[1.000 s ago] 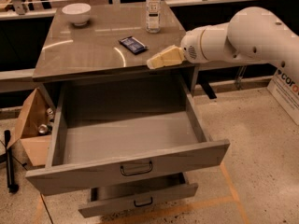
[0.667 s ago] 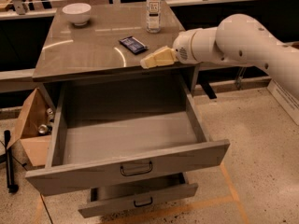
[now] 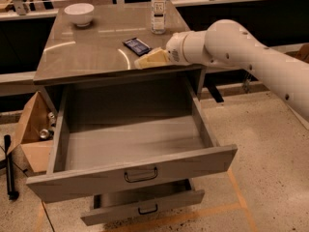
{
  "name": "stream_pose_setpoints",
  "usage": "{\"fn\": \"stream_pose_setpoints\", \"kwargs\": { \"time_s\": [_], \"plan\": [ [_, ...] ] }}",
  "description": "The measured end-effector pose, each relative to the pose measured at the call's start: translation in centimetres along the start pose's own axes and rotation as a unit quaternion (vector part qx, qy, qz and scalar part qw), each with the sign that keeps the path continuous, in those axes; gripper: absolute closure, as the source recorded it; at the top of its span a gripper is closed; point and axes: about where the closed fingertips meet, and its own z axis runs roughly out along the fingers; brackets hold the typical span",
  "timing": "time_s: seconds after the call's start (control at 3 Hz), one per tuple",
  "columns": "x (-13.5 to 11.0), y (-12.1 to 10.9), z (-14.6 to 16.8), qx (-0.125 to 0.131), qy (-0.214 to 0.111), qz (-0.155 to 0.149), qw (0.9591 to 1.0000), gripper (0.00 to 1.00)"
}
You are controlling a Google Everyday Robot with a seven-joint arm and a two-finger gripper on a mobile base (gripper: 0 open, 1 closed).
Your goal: Place rxbar blueberry into top drawer
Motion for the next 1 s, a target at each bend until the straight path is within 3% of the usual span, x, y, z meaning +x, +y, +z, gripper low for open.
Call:
{"fn": "stream_pose_setpoints", "kwargs": {
  "time_s": [1.0],
  "plan": [
    [-0.4, -2.1, 6.2, 0.013, -0.006, 0.011, 0.9998, 0.0]
  ]
}}
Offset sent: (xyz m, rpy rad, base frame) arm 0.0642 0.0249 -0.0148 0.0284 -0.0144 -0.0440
